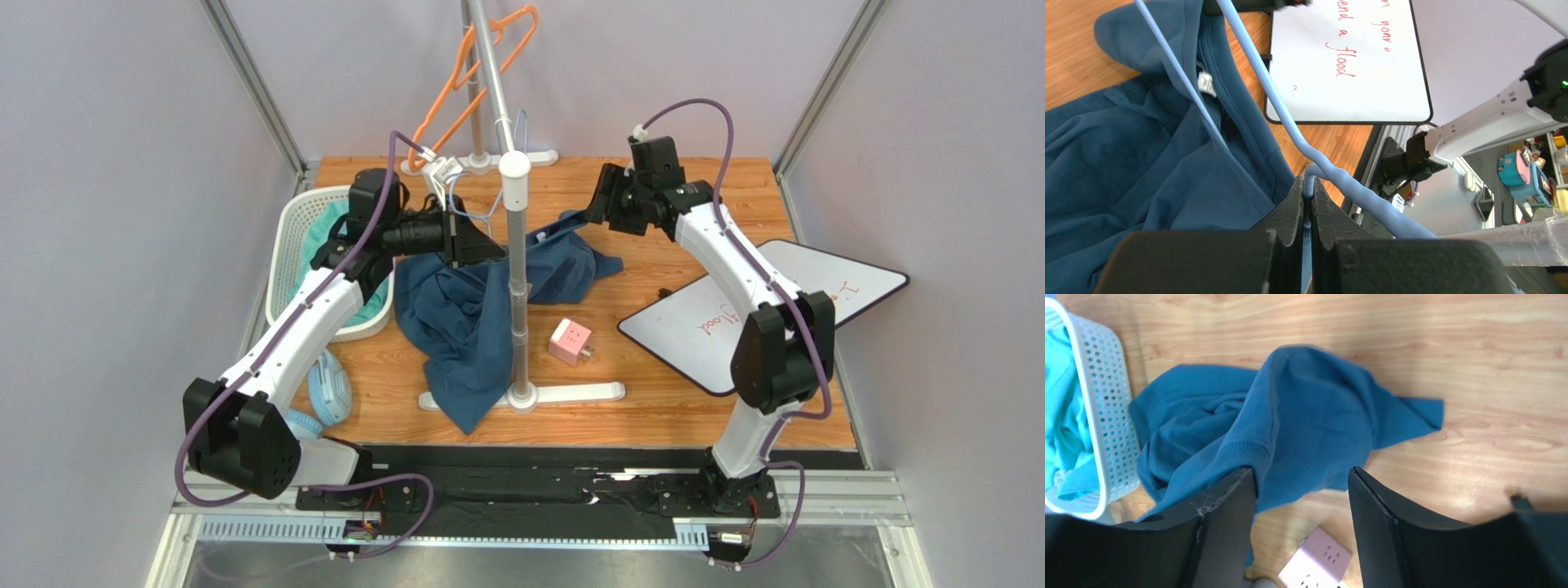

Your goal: Remove the t-shirt from the hanger

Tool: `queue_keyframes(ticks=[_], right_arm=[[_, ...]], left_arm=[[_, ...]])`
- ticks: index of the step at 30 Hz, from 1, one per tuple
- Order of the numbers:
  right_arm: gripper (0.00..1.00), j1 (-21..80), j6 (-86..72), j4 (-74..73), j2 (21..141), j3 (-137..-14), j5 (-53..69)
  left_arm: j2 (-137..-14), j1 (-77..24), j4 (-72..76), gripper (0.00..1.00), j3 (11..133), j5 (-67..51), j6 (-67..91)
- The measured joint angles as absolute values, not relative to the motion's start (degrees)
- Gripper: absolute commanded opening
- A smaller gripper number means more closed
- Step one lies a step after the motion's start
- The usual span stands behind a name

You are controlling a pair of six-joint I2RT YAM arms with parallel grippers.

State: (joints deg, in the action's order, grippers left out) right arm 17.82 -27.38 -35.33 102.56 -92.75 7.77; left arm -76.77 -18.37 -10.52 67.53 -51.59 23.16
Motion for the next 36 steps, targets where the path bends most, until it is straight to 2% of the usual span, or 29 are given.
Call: queue_keyframes(ticks=[5,10,20,24,27,33,34,36], right_arm=[[0.67,21.91,-27.22,-34.37,92.58,-87.74,4.82],[0.68,25.06,-32.01,-25.76,85.32,-87.61,10.81],[0.66,33.98,-45.39,-10.74,91.48,-87.05,18.37],[0.47,35.9,-48.12,-9.43,93.71,-87.05,18.26],[0.38,36.27,-50.46,-8.49,93.86,-87.05,17.93],[0.04,36.32,-56.21,-5.1,94.43,-87.0,18.15],[0.0,36.29,-57.91,-4.27,94.63,-86.74,18.35],[0.0,36.32,-61.19,-1.76,94.78,-85.56,18.85]], left_arm=[[-76.79,-18.33,-12.25,0.0,68.18,-50.89,22.68],[-76.79,-18.33,-13.02,0.0,68.86,-50.85,22.35],[-76.79,-18.33,-14.13,0.0,69.04,-50.83,21.93],[-76.79,-18.33,-14.81,0.0,69.06,-50.74,21.91],[-76.79,-18.28,-15.16,0.0,69.06,-50.68,21.91],[-76.79,-18.28,-14.98,0.0,69.06,-50.7,21.93],[-76.79,-18.26,-14.85,0.0,69.06,-50.65,21.93],[-76.79,-18.22,-15.0,0.0,69.06,-50.41,21.91]])
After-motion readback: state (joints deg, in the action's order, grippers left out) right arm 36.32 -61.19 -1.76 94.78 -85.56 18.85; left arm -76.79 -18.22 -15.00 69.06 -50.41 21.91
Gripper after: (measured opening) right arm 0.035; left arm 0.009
